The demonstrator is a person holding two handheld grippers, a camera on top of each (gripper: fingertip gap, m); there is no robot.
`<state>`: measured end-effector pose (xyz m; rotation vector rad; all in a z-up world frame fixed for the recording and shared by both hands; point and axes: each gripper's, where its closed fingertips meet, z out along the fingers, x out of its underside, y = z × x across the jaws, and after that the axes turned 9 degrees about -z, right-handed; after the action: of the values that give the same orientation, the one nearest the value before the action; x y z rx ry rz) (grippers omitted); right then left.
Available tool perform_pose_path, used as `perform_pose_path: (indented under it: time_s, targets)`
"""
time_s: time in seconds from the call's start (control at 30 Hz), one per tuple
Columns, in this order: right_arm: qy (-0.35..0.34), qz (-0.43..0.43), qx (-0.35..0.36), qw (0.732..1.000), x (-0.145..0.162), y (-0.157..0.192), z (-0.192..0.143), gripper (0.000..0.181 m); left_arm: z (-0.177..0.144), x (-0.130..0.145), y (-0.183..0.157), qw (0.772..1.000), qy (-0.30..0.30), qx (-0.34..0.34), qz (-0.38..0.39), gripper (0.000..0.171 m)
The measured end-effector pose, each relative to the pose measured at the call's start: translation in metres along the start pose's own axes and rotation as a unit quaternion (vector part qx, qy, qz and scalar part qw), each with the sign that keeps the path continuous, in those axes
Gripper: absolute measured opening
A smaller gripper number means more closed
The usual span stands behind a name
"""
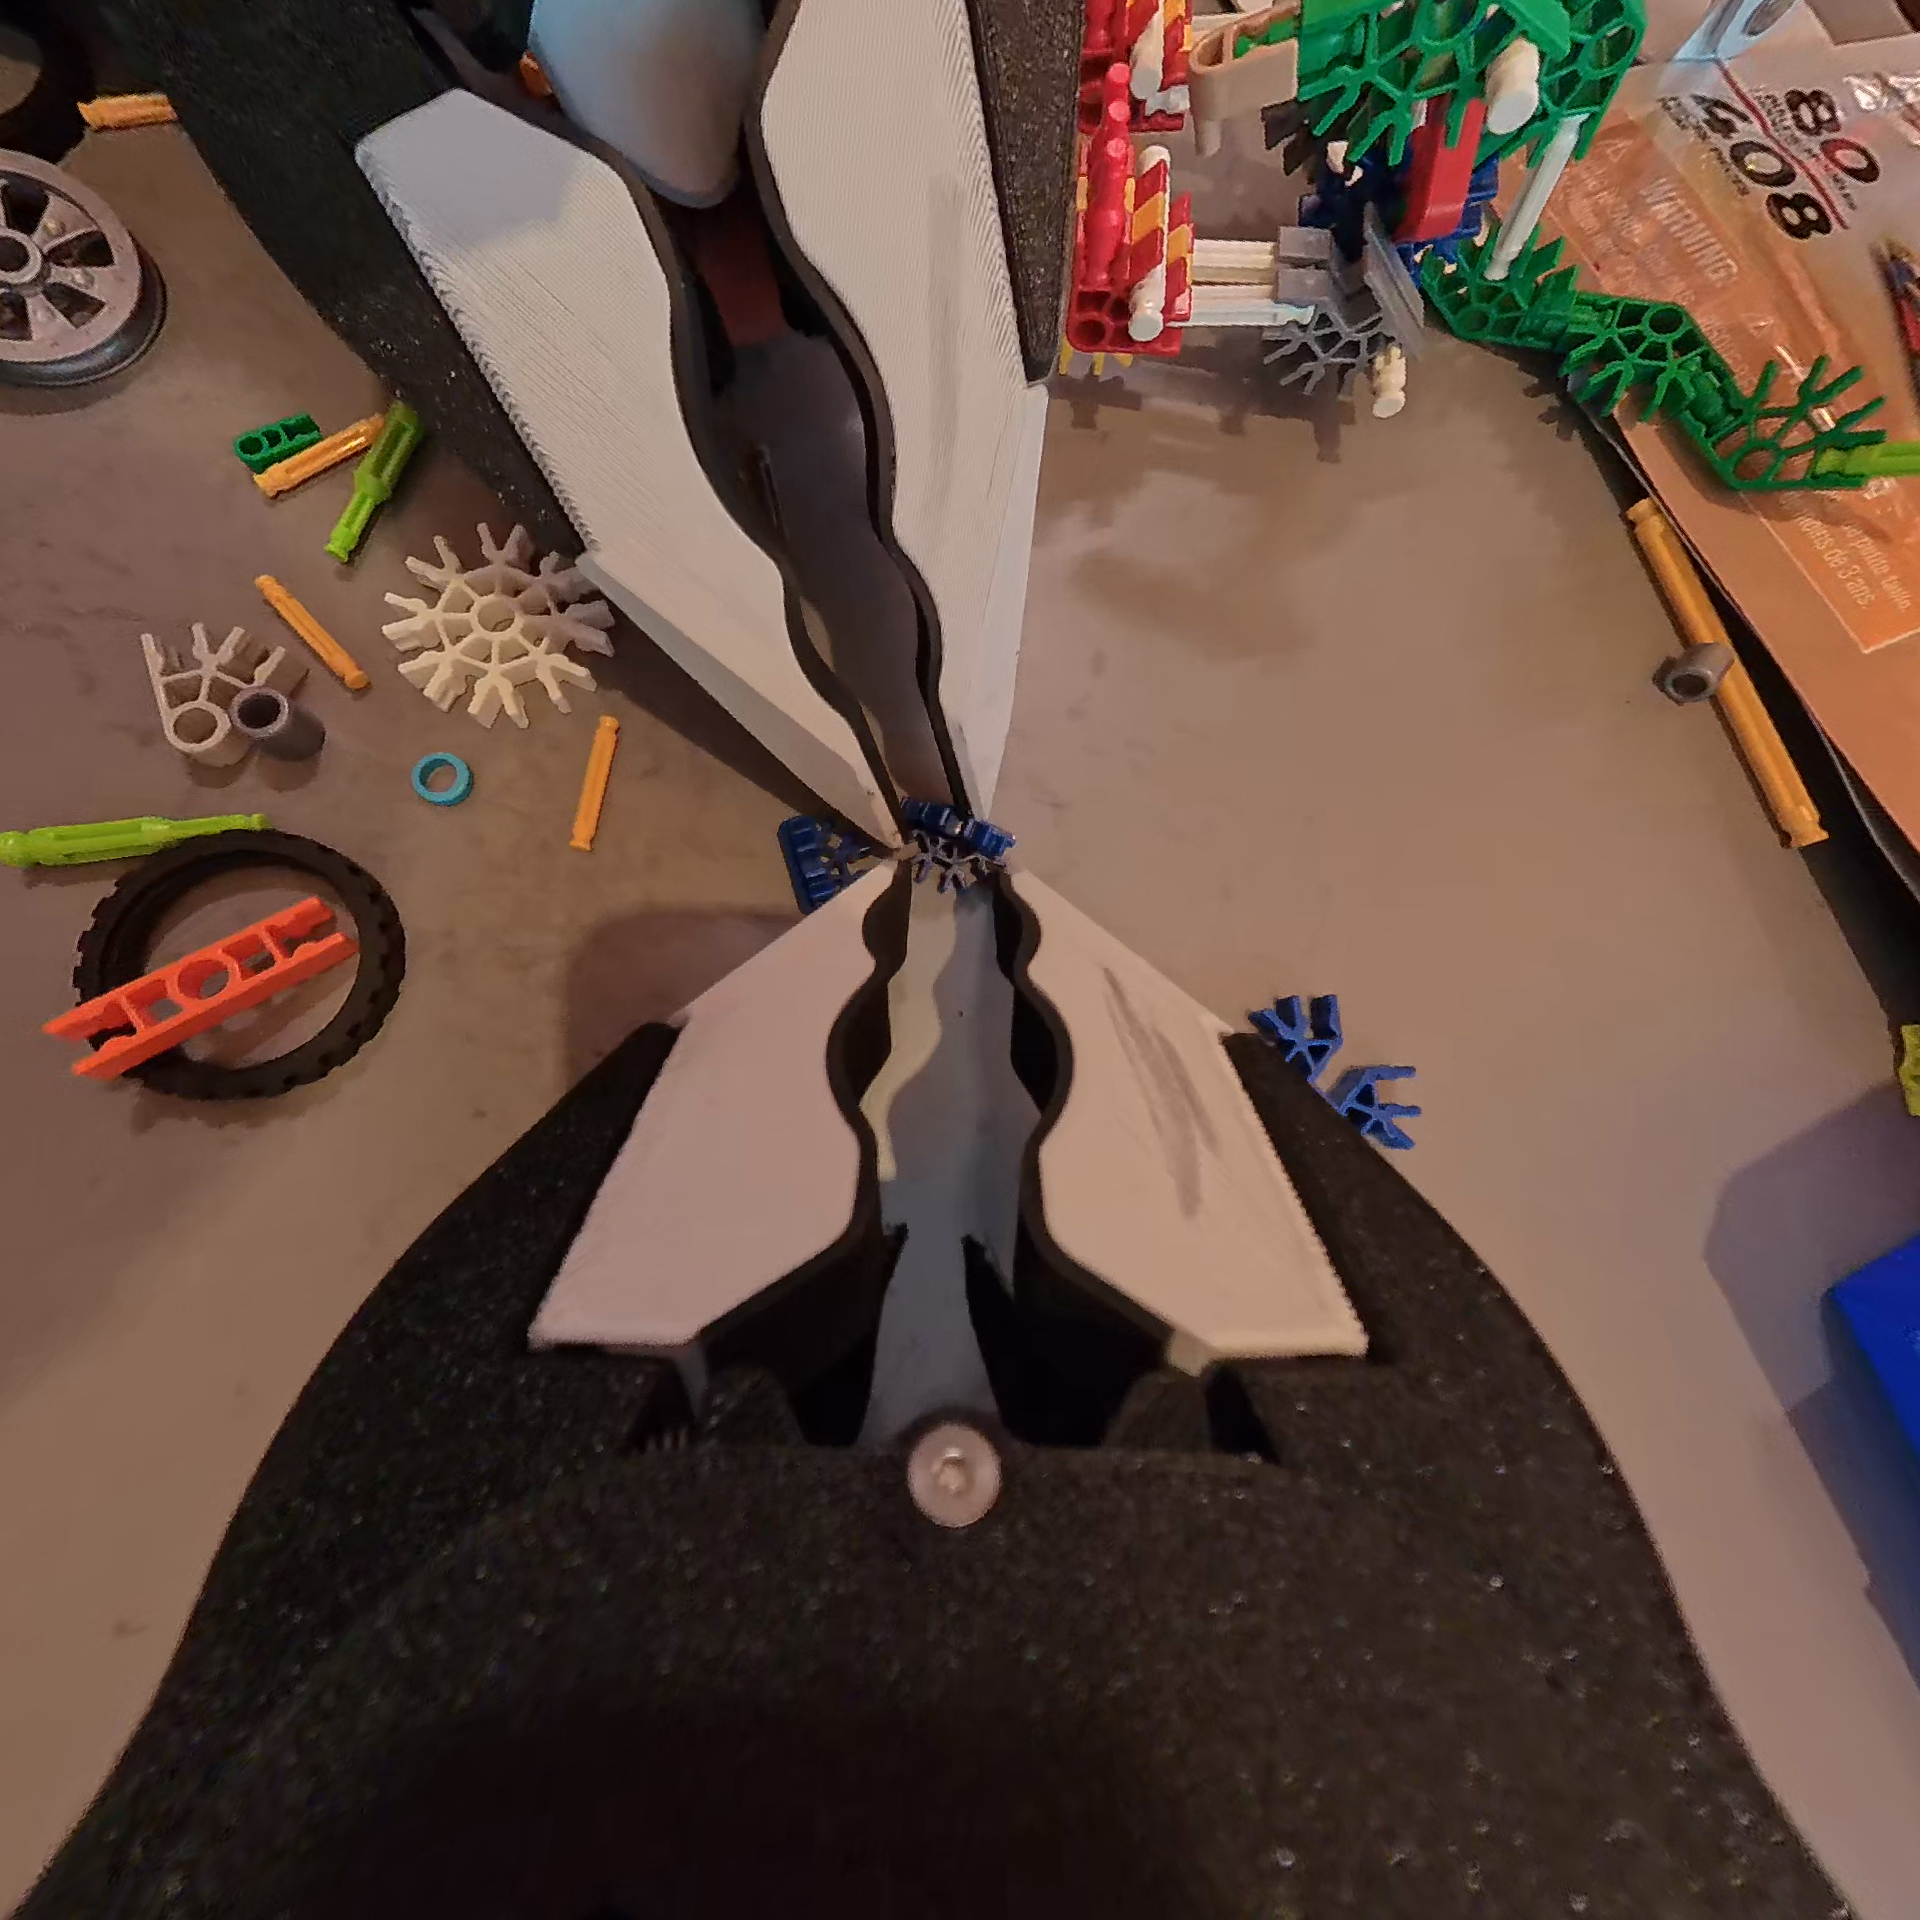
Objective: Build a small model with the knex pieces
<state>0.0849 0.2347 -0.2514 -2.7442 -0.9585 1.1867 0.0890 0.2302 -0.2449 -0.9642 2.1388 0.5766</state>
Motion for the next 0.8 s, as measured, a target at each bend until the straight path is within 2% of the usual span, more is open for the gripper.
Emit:
perform_pose_path:
  time_s: [0.23, 0.8]
  targets:
    - [-0.003, -0.011, -0.014, 1.000, -0.002, 0.007, 0.000, 0.013, -0.003, 0.004, 0.004, 1.000, 0.003, 0.002, -0.004, 0.002]
    - [-0.035, 0.001, -0.008, 0.999, -0.011, 0.002, -0.014, 0.015, -0.010, 0.009, 0.005, 1.000, 0.006, 0.010, -0.010, 0.007]
